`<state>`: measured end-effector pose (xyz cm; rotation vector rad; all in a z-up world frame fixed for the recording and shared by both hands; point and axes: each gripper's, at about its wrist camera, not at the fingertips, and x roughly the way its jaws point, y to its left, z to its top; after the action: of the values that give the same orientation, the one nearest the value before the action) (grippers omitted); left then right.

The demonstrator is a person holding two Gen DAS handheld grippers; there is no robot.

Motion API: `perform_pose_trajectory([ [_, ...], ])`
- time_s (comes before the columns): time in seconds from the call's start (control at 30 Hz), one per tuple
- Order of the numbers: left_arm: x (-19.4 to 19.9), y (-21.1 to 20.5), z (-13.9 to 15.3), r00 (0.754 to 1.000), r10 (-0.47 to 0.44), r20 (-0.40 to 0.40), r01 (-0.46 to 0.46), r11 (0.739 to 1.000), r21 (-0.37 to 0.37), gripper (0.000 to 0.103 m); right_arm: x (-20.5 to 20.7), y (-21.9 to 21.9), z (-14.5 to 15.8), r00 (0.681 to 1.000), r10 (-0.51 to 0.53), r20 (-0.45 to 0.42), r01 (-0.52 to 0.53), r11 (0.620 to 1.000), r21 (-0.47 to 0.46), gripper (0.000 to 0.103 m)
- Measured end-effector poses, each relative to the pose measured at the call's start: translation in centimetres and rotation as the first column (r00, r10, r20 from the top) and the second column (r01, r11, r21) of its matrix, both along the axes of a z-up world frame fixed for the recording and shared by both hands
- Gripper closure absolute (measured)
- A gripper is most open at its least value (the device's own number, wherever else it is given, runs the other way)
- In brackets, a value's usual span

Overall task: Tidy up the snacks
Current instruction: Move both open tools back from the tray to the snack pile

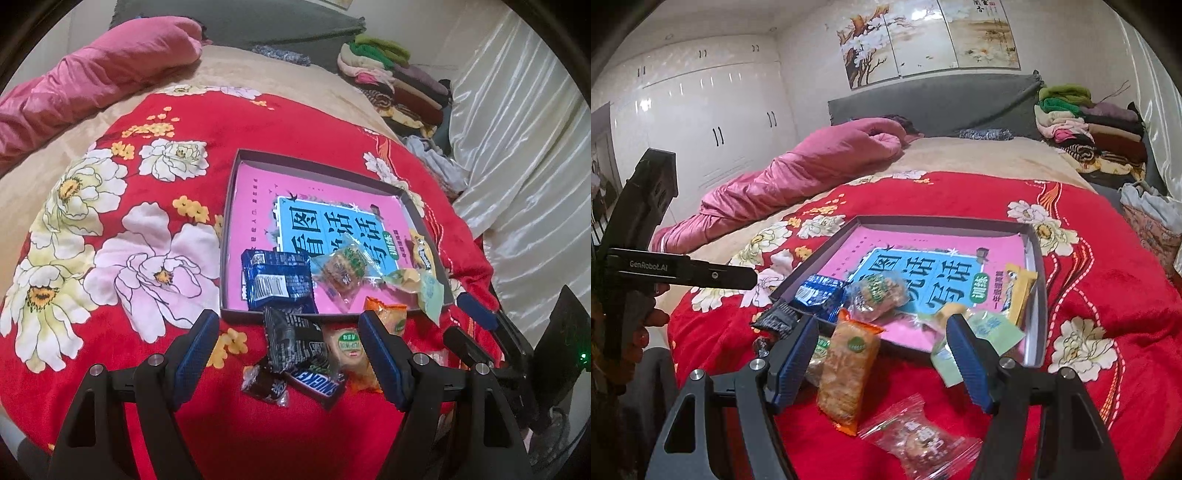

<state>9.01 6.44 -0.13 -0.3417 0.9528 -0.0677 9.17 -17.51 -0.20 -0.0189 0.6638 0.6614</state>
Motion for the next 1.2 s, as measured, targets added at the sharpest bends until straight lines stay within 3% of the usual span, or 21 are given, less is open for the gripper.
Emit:
perform_pose_trajectory([
  [0.63,-0.4,-1.4,-1.7,0.997,-0.059,-0.042,0.059,0.998,0.003,0.024,-1.0,1.7,-1.4,0.997,0.014,-0.069,-0.016,0.999,-0.033,0.032],
  [1.2,-0.6,-1.0,-2.7,0.997,-0.059,-0.042,0.058,0.998,-0.030,0.024,-1.2,3.1,-2.7,0.994,0.012,-0.109,-0.020,0.998,-0.067,0.032],
])
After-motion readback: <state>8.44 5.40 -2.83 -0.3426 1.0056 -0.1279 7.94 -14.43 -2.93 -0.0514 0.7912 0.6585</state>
